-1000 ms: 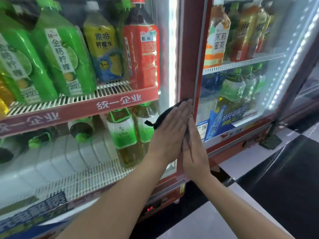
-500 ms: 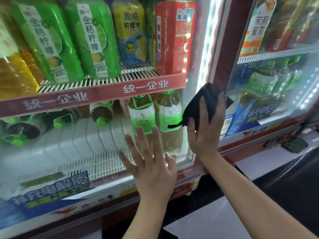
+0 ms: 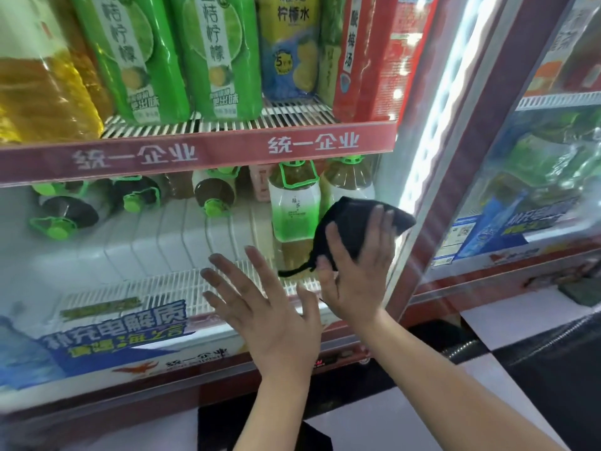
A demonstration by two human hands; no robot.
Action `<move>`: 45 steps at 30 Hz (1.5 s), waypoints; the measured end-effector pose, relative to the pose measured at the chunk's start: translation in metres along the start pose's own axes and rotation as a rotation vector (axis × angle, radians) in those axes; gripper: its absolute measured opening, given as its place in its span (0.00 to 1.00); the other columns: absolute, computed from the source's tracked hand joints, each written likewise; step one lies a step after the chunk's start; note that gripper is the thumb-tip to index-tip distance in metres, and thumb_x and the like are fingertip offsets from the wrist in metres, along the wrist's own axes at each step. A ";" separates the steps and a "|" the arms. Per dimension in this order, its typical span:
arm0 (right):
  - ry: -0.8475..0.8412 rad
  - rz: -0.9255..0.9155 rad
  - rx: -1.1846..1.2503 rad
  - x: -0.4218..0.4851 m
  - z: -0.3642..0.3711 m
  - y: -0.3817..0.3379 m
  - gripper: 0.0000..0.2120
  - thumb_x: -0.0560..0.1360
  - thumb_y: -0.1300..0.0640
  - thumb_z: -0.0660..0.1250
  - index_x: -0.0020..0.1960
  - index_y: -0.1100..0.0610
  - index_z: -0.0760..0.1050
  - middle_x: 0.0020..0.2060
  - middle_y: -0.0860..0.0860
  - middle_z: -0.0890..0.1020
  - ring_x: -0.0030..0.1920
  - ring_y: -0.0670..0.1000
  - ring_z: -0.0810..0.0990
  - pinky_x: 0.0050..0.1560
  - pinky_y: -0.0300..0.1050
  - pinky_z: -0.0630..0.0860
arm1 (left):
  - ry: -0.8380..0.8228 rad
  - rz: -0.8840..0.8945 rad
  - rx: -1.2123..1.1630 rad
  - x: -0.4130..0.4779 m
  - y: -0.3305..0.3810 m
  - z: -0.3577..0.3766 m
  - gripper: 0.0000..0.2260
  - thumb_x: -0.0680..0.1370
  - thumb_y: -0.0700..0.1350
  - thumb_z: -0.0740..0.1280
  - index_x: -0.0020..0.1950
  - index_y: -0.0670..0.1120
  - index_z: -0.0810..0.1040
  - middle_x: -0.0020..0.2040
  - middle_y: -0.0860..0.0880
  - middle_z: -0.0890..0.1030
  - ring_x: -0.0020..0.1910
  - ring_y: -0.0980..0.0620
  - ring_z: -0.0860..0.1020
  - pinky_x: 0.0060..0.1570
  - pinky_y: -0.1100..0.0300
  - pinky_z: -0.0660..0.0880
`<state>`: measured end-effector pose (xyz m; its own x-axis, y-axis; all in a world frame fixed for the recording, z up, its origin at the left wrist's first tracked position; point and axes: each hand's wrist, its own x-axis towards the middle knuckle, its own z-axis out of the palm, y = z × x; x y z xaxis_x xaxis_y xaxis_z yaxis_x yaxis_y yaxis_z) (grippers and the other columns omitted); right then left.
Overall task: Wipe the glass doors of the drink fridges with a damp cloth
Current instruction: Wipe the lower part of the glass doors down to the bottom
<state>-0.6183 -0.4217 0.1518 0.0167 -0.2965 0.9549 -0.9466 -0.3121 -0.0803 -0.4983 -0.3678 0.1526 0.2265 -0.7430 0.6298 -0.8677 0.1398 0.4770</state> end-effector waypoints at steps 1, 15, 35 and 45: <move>-0.043 -0.047 -0.019 -0.010 0.001 0.001 0.25 0.82 0.44 0.56 0.78 0.41 0.57 0.81 0.53 0.44 0.80 0.58 0.47 0.77 0.60 0.51 | 0.007 0.004 -0.008 0.000 -0.001 -0.001 0.40 0.77 0.52 0.63 0.80 0.39 0.44 0.78 0.30 0.44 0.77 0.28 0.43 0.72 0.29 0.49; 0.035 -0.060 -0.047 0.039 -0.048 0.091 0.21 0.79 0.55 0.58 0.71 0.56 0.66 0.72 0.63 0.64 0.74 0.67 0.61 0.74 0.65 0.60 | -0.085 0.048 0.158 -0.001 -0.009 -0.005 0.54 0.69 0.70 0.65 0.80 0.39 0.45 0.77 0.29 0.45 0.77 0.27 0.45 0.71 0.27 0.48; -0.086 0.368 0.004 -0.103 0.009 0.082 0.27 0.85 0.46 0.45 0.82 0.47 0.43 0.73 0.72 0.61 0.71 0.75 0.61 0.66 0.75 0.63 | -0.079 0.100 0.151 -0.048 -0.086 0.022 0.56 0.69 0.64 0.74 0.81 0.51 0.37 0.79 0.43 0.32 0.79 0.39 0.37 0.76 0.39 0.41; -0.180 0.144 -0.003 -0.131 0.005 0.082 0.29 0.84 0.46 0.48 0.81 0.47 0.41 0.78 0.57 0.49 0.78 0.64 0.51 0.75 0.69 0.53 | 0.035 0.205 0.171 -0.049 -0.101 0.036 0.51 0.73 0.65 0.71 0.81 0.49 0.40 0.80 0.43 0.35 0.79 0.40 0.40 0.76 0.36 0.49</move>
<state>-0.6961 -0.4126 0.0189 -0.0615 -0.4941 0.8672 -0.9445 -0.2521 -0.2107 -0.4376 -0.3685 0.0514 0.0509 -0.6870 0.7249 -0.9584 0.1704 0.2288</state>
